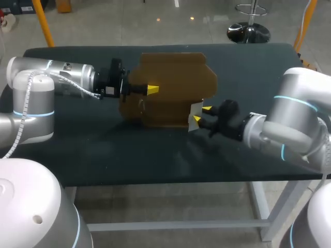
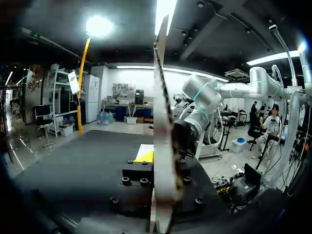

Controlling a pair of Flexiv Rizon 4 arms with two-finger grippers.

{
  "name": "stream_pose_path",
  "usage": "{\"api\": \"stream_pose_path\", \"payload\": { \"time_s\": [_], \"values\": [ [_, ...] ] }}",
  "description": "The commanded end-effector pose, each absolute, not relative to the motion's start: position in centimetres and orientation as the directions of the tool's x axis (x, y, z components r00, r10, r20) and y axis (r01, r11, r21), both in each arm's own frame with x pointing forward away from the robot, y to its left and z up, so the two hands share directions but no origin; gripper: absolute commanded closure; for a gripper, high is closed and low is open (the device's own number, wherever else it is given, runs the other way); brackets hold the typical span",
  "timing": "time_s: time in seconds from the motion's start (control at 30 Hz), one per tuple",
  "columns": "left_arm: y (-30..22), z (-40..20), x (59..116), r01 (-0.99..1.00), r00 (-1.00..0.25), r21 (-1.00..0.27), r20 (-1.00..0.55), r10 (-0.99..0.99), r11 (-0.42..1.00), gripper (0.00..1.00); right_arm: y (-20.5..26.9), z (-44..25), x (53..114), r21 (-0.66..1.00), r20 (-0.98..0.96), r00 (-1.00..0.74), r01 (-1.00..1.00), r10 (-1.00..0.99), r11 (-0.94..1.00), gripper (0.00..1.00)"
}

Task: Assemble the packaging by folding the flat box into shape, placing the metal phone stand inside, and closing the box properly

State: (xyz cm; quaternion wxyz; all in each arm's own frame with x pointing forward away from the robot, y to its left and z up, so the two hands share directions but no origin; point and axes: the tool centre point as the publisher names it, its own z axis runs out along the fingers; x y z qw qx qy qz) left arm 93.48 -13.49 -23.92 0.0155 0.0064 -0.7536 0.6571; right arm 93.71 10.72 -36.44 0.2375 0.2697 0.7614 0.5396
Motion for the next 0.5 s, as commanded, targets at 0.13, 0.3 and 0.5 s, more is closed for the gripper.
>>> {"api": "stream_pose_path", "payload": {
  "time_s": [0.13,0.3,0.5],
  "values": [
    [-13.58,-24.28,93.52,-0.03,-0.999,-0.991,0.032,0.014,0.134,1.0,11.93,-37.0,94.19,0.946,-0.115,-0.59,0.18,0.799,0.269,0.47],
    [-13.58,-24.28,93.52,-0.03,-0.999,-0.991,0.032,0.014,0.134,1.0,12.27,-37.05,94.48,0.942,-0.121,-0.55,0.198,0.826,0.27,0.45],
    [-13.58,-24.28,93.52,-0.03,-0.999,-0.991,0.032,0.014,0.134,1.0,12.36,-37.17,94.8,0.94,-0.117,-0.503,0.221,0.856,0.259,0.47]
  ]
}}
